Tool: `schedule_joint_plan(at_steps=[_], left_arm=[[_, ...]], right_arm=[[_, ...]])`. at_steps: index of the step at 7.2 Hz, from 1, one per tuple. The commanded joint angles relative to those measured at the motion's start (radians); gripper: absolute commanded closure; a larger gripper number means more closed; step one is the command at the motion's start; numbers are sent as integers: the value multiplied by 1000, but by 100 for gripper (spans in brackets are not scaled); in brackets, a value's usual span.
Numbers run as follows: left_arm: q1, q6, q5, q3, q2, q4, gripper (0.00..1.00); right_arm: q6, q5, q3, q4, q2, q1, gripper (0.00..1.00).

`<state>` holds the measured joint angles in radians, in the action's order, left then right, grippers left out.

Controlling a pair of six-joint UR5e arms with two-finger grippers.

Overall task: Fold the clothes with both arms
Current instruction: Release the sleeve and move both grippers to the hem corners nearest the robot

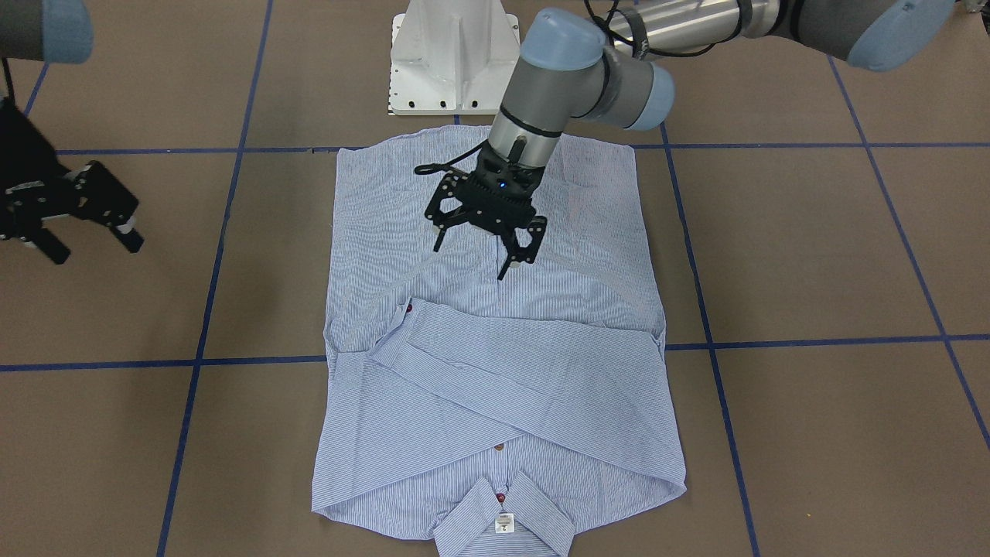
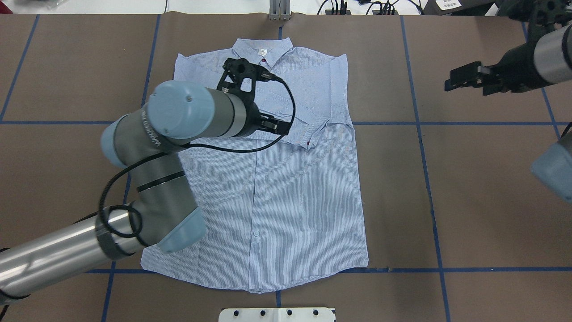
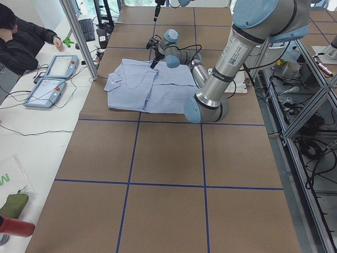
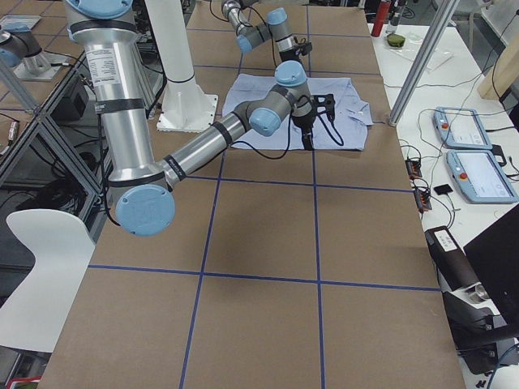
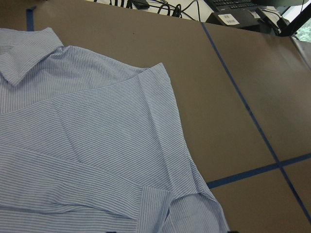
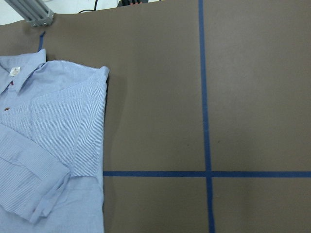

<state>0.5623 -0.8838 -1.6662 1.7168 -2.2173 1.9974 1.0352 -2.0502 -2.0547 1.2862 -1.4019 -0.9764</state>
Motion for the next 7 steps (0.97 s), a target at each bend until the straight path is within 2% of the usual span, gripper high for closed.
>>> schedule_joint_plan(at_steps=[1, 2, 3, 4, 5, 6, 7], left_arm=[[17, 52, -1, 202, 186, -20, 0], [18, 52, -1, 292, 286, -20, 0], [18, 51, -1, 384, 403, -19, 0], [18, 19, 0, 444, 544, 12, 0], [18, -135, 3, 461, 638, 68, 0], [-14, -246, 12, 457, 728, 186, 0], [-57, -262, 41, 454, 826, 278, 0]], right_arm=[[254, 234, -109, 7, -6, 266, 0], [338, 375, -160, 45, -8, 406, 0], [409, 495, -250, 208, 1, 536, 0], [498, 600, -330, 310, 3, 647, 0], [544, 677, -328, 312, -2, 723, 0], [572, 715, -326, 305, -3, 752, 0], [583, 719, -325, 305, -2, 765, 0]])
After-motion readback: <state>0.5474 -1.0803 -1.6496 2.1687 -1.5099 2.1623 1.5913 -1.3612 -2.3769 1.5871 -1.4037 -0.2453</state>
